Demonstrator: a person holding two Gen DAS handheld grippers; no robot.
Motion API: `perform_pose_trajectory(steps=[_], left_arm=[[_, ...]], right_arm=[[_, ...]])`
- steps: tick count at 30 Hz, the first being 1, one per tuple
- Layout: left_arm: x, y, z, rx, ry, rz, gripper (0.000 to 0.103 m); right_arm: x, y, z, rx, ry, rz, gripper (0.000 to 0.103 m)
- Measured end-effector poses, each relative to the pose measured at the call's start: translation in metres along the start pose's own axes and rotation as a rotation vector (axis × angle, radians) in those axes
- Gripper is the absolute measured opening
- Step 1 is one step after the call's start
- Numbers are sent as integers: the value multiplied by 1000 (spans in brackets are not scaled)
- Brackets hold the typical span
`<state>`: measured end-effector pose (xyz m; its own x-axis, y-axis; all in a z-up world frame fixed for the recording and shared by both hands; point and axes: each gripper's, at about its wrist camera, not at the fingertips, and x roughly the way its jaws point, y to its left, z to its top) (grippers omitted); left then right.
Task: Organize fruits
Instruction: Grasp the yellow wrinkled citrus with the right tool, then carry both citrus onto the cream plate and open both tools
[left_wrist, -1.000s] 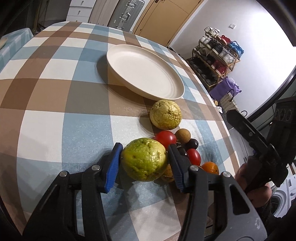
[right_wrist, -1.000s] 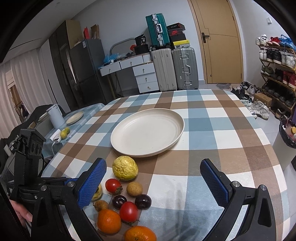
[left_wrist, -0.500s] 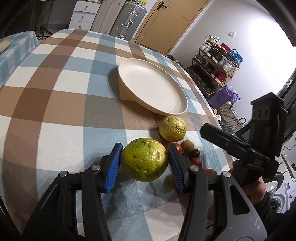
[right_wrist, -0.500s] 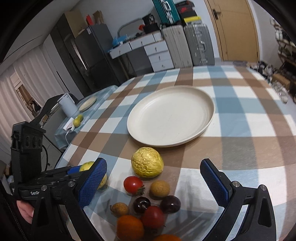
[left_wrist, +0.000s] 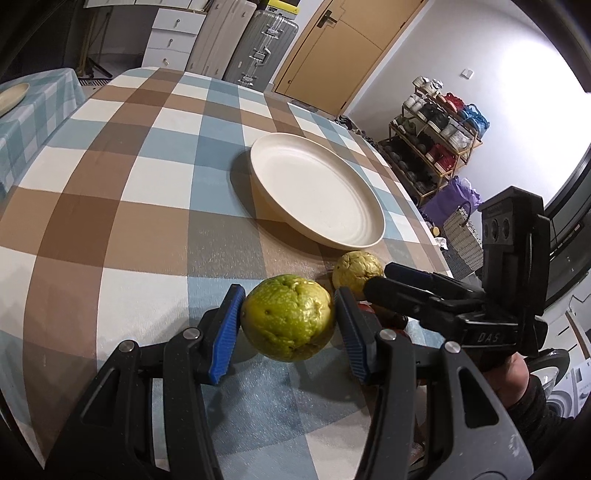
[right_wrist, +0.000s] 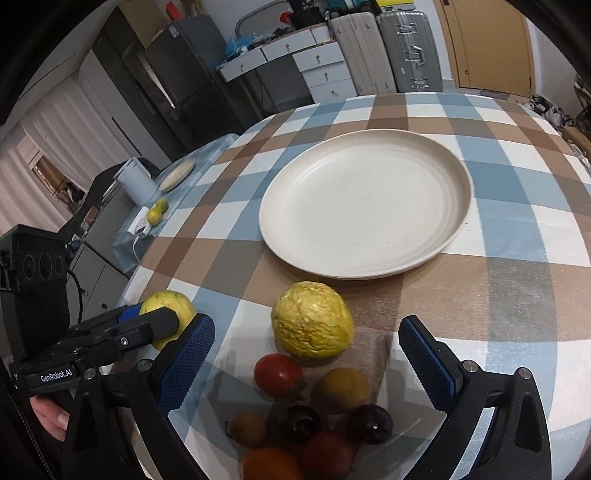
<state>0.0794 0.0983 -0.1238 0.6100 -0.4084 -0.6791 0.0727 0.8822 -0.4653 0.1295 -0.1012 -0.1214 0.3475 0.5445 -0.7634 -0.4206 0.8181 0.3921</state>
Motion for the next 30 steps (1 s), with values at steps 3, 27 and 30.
perform_pose_trajectory(steps=[3, 27, 30], left_arm=[[-1, 0, 2, -1, -5, 2, 48], [2, -4, 12, -17, -12, 69, 48], [3, -9, 17, -5, -12, 74, 48]], right_arm=[[4, 1, 3, -6, 13, -4, 95], [11, -2, -1, -14, 34, 31, 48], [5, -4, 0, -10, 14, 62, 48]])
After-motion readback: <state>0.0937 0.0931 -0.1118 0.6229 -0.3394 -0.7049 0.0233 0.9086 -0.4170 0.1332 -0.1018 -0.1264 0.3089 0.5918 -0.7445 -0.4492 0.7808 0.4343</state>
